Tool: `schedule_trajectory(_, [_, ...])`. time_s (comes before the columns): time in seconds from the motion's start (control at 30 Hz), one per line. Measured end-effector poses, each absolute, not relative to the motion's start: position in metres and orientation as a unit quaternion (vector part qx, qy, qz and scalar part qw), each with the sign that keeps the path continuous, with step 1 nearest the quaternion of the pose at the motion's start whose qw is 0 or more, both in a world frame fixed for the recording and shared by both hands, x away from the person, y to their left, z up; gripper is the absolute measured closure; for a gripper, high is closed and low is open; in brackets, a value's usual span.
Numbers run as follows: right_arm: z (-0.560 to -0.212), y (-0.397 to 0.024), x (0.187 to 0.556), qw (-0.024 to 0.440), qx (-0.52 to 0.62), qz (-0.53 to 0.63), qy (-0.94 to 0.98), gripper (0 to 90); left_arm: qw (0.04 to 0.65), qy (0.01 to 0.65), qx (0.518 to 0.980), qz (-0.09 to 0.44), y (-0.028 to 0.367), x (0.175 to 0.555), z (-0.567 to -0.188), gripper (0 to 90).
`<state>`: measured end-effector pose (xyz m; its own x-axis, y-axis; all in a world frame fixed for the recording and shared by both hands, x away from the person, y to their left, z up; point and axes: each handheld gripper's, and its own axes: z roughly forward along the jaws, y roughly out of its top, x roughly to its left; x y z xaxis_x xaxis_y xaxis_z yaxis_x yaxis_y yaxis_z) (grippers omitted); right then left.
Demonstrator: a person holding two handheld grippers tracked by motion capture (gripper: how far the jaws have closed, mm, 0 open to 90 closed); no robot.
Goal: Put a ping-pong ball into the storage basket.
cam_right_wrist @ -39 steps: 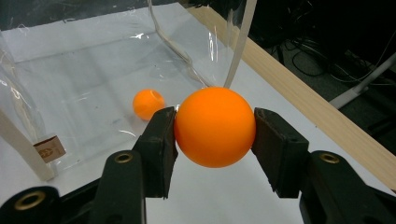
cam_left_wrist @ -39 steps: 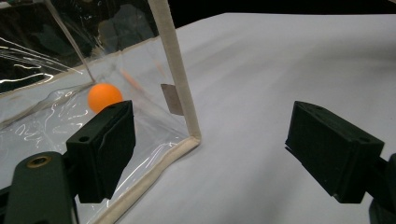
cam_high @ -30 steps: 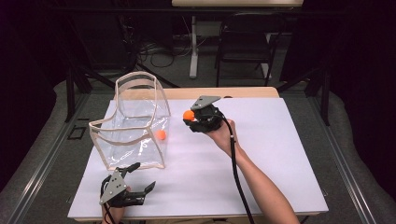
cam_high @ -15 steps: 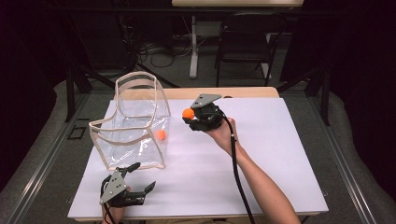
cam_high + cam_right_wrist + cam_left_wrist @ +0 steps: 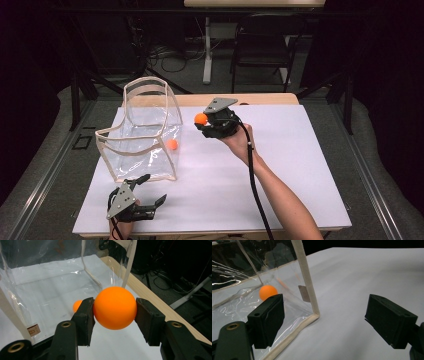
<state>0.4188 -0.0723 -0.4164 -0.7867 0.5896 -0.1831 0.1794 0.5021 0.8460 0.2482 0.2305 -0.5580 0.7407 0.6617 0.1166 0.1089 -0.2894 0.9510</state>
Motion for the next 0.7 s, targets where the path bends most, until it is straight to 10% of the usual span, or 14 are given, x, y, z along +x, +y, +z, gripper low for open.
schedule_trajectory(0.7, [-0.407, -0.0733, 0.4177, 0.235, 0.226, 0.455, 0.828, 50.1, 0.541, 0.253, 0.759, 0.258, 0.2316, 0.2477, -0.5578, 15.7])
